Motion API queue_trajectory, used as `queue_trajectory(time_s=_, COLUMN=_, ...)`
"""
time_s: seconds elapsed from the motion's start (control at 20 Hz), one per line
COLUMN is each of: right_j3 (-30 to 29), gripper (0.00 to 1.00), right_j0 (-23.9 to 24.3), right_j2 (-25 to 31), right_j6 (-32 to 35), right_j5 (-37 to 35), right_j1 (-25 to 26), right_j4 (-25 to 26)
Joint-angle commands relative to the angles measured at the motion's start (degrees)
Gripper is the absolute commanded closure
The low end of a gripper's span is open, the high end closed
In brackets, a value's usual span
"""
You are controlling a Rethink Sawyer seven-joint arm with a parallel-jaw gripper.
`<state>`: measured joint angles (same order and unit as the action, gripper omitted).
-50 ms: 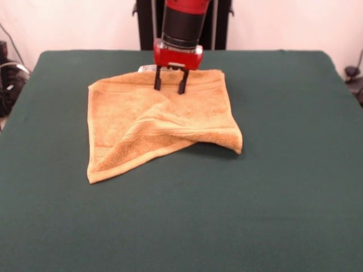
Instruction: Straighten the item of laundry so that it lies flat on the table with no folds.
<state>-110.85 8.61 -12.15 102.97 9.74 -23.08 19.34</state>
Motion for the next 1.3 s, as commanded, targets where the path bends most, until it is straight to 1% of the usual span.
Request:
queue_trajectory(time_s=0.05, right_j3=9.75, gripper=0.00, right_j0=4.75, right_j2=-0.52, right_j6=3.08, right_j5=-8.31, right_j1=33.61, right_j4=1.04)
queue_trajectory(time_s=0.15, right_j3=9.17, gripper=0.00, right_j0=4.78, right_j2=-0.68, right_j6=3.99, right_j5=-6.07, right_j1=33.17, right_j4=1.36)
queue_trajectory(time_s=0.25, right_j3=8.28, gripper=0.00, right_j0=5.85, right_j2=-0.05, right_j6=4.48, right_j5=-4.53, right_j1=32.09, right_j4=2.17)
queue_trajectory(time_s=0.35, right_j3=7.01, gripper=0.00, right_j0=7.74, right_j2=1.29, right_j6=4.60, right_j5=-3.76, right_j1=30.33, right_j4=3.79)
queue_trajectory(time_s=0.45, right_j3=5.98, gripper=0.00, right_j0=9.02, right_j2=2.40, right_j6=4.15, right_j5=-0.20, right_j1=28.48, right_j4=7.35)
queue_trajectory(time_s=0.7, right_j3=3.93, gripper=0.00, right_j0=8.19, right_j2=2.47, right_j6=5.51, right_j5=8.05, right_j1=23.80, right_j4=11.53)
queue_trajectory(time_s=0.8, right_j3=3.25, gripper=0.00, right_j0=7.19, right_j2=1.89, right_j6=5.74, right_j5=10.83, right_j1=21.85, right_j4=12.05)
queue_trajectory(time_s=0.95, right_j3=2.10, gripper=0.00, right_j0=6.76, right_j2=1.87, right_j6=5.68, right_j5=11.05, right_j1=18.78, right_j4=12.32)
queue_trajectory(time_s=1.3, right_j3=-0.01, gripper=0.00, right_j0=7.15, right_j2=3.45, right_j6=4.97, right_j5=5.69, right_j1=12.35, right_j4=12.43)
